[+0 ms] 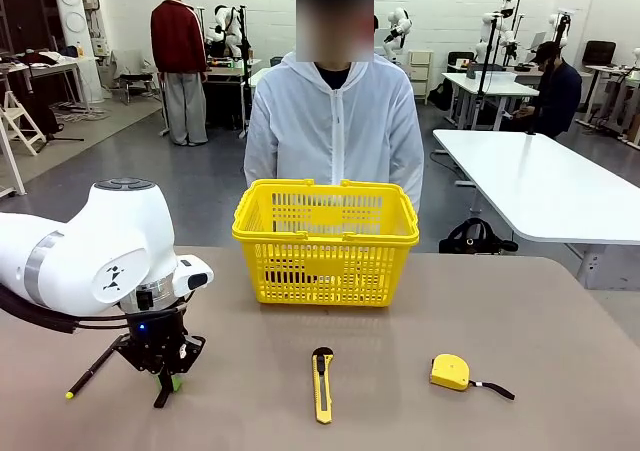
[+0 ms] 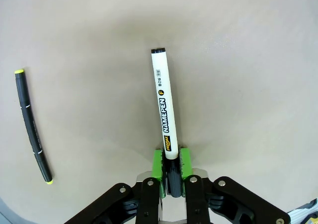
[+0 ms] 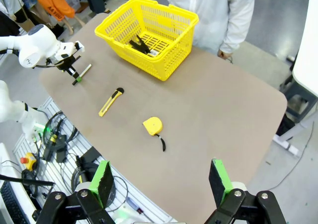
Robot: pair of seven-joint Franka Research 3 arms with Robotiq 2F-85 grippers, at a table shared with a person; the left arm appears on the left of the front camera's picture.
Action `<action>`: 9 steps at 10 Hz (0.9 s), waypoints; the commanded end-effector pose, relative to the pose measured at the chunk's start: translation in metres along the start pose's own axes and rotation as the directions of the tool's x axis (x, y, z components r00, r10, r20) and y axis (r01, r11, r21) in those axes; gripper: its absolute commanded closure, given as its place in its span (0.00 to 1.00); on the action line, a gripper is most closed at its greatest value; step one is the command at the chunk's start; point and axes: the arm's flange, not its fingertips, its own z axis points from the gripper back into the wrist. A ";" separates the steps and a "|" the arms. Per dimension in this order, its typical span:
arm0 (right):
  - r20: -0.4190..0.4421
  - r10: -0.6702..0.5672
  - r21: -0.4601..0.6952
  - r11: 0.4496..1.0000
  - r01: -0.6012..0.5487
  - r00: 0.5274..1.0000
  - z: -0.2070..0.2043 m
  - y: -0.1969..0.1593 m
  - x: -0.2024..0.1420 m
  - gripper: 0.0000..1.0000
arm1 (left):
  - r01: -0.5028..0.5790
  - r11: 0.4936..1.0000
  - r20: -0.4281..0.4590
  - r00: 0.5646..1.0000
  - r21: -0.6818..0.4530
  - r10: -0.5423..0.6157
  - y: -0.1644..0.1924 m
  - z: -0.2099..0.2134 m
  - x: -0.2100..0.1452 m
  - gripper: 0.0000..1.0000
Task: Place the items the person wants into the basket.
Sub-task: Pick up the item the person points to and place it in the Market Basket.
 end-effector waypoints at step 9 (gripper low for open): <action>0.005 0.007 0.014 1.000 -0.007 1.000 -0.001 -0.001 0.001 0.00 | 0.244 0.969 0.112 0.963 0.043 -0.247 0.025 0.220 -0.076 1.00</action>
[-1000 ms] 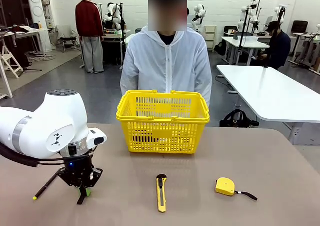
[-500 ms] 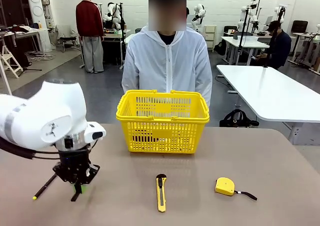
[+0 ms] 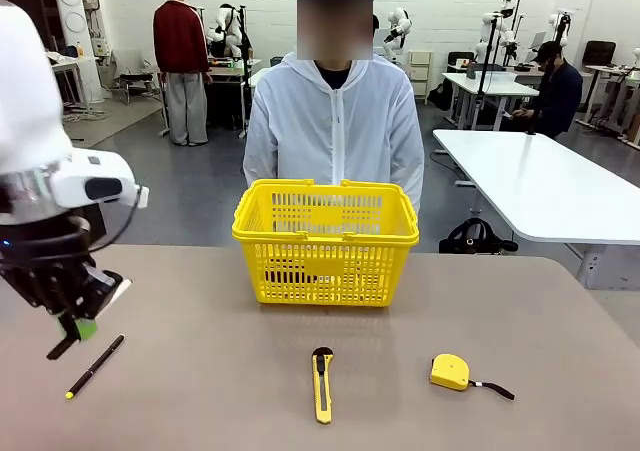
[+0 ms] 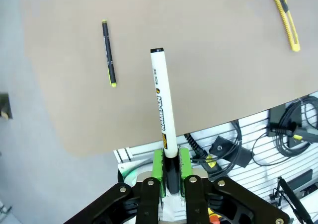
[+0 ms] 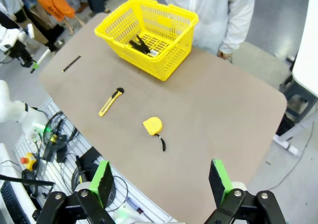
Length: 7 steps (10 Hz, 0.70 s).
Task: Place the items the person wants into the basket.
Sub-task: Pick up the item the person points to and place it in the Market Basket.
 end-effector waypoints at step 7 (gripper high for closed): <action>0.005 0.007 0.014 1.000 -0.007 1.000 -0.001 -0.001 0.001 0.00 | 0.331 0.943 0.022 0.943 0.034 -0.332 -0.083 0.031 0.280 1.00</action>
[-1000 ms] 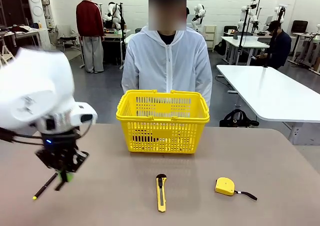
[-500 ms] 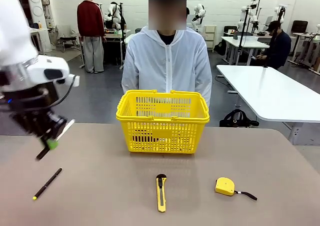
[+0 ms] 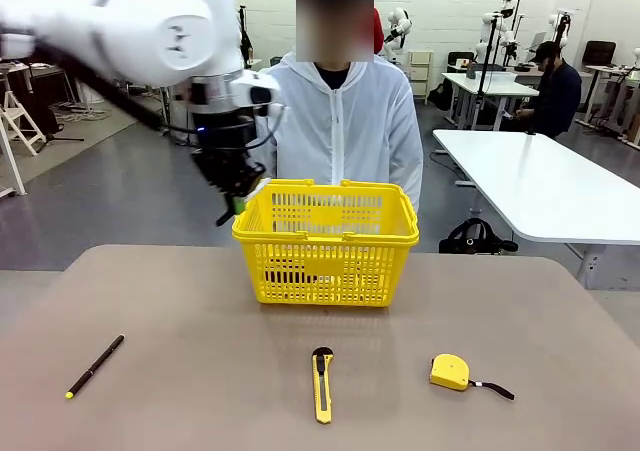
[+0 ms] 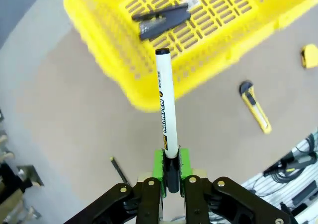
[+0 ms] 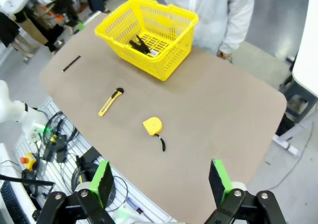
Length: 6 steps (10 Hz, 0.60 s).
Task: Place the items the person wants into the basket.
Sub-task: Pick up the item the person points to and place it in the Market Basket.
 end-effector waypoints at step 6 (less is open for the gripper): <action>0.005 0.007 0.015 1.000 -0.007 1.000 -0.002 -0.001 0.001 0.00 | 0.072 0.997 -0.031 0.997 0.021 -0.071 -0.016 -0.003 0.046 1.00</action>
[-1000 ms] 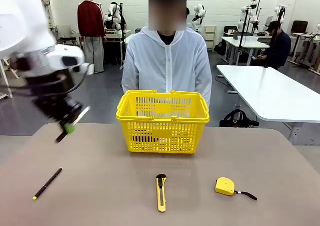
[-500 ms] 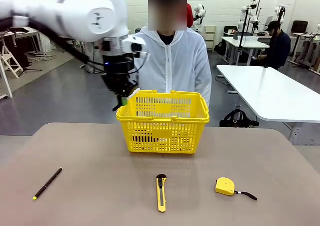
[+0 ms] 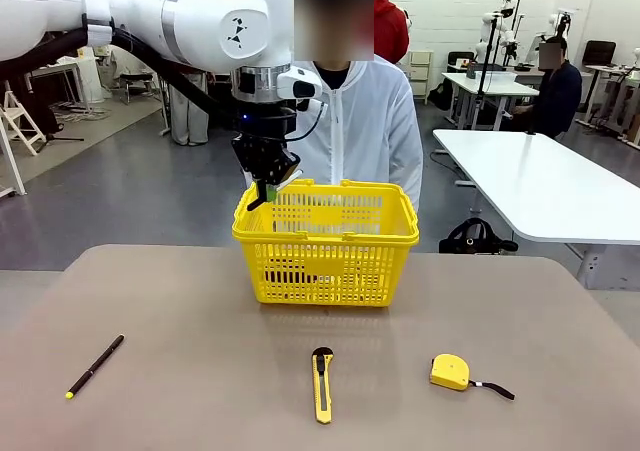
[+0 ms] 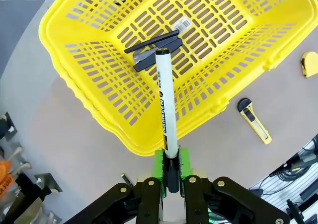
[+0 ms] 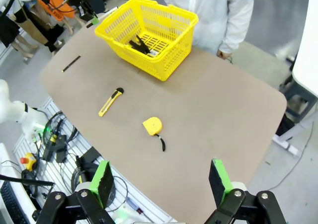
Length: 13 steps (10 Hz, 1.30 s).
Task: Place the items the person wants into the basket.
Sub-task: Pick up the item the person points to and place it in the Market Basket.
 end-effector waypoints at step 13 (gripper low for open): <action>0.005 0.007 0.015 1.000 -0.007 1.000 -0.002 -0.001 0.001 0.00 | 0.603 0.791 0.005 0.795 0.098 -0.607 -0.020 -0.086 0.080 0.85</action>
